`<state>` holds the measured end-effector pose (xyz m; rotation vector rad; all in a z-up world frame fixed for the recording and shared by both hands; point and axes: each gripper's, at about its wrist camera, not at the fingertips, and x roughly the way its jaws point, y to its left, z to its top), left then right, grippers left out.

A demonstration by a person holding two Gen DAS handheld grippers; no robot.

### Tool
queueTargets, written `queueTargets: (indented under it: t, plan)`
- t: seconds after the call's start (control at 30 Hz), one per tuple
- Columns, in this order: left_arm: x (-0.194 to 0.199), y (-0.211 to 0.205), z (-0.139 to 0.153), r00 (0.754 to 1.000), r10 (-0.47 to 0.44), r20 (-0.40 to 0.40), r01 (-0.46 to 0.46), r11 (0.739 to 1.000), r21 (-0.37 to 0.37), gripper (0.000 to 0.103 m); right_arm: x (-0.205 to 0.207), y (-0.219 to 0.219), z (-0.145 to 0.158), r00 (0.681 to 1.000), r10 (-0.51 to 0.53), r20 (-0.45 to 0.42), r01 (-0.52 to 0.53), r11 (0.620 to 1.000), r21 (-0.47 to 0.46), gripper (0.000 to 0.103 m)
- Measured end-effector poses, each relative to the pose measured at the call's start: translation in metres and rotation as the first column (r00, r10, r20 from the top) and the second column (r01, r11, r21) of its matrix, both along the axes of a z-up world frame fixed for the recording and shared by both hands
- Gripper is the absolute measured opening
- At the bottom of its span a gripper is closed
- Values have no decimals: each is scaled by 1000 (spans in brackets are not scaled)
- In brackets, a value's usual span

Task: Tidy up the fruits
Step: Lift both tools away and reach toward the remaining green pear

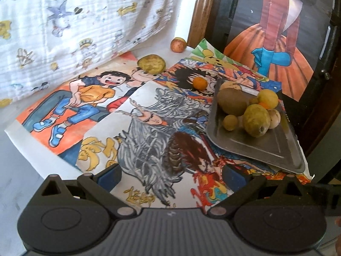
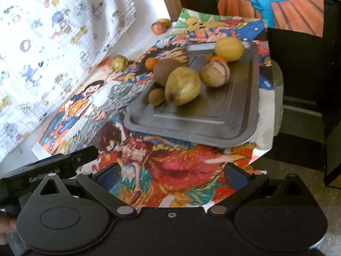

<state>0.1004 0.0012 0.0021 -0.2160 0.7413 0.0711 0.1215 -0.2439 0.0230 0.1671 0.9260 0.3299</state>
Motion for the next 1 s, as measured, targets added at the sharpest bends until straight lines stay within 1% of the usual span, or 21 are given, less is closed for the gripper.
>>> queueTargets:
  t: [0.3,0.6,1.0]
  plan:
    - [-9,12,-2,1000,27,1,-27,1000,-14,102,-10,20,5,998,63,2,-63,997,-42,102]
    - [-12,28,-4,997,83,-1,-83,996,-25,102,-13,39,8,992,126,19,-124,989,-80,102]
    - [-6,48,-8,988,153,-12,-153,988,-35,102,-2,61,12,980,191,54,-183,975,-126,102]
